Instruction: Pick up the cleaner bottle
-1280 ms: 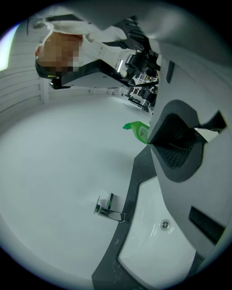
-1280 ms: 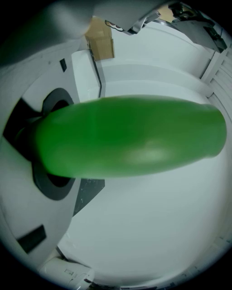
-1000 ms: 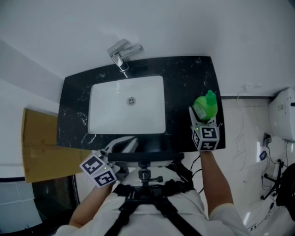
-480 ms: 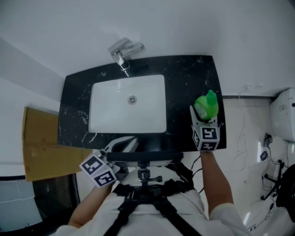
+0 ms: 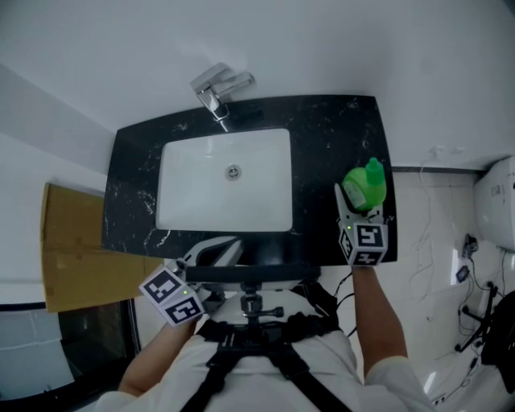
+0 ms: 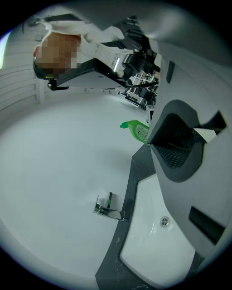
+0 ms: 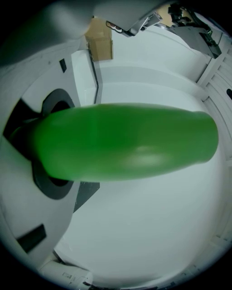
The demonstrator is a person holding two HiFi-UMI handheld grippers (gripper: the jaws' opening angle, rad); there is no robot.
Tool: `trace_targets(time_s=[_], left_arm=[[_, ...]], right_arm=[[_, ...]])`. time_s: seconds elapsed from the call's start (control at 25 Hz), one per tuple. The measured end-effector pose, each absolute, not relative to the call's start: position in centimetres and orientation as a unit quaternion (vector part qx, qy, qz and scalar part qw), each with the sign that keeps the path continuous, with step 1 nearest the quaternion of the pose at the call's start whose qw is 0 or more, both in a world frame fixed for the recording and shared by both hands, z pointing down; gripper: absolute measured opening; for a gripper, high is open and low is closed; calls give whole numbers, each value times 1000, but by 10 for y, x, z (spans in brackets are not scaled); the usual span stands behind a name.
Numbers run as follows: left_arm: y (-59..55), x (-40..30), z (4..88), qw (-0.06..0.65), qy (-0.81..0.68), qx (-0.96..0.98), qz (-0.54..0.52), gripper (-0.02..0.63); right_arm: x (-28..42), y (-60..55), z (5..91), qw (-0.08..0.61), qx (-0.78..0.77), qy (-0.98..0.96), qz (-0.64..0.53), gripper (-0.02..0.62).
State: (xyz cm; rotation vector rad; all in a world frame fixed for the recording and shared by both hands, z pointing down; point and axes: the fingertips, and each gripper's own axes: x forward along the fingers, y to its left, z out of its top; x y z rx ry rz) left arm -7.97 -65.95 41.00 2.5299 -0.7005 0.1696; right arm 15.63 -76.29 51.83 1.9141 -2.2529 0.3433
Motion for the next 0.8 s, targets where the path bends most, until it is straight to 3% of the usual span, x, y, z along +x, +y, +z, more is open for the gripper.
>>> trace_targets(time_s=[0.8], left_arm=[[-662,-77,411,255,-258,930,64,0]], right_arm=[[158,-765,520,91,643,-751,119,186]])
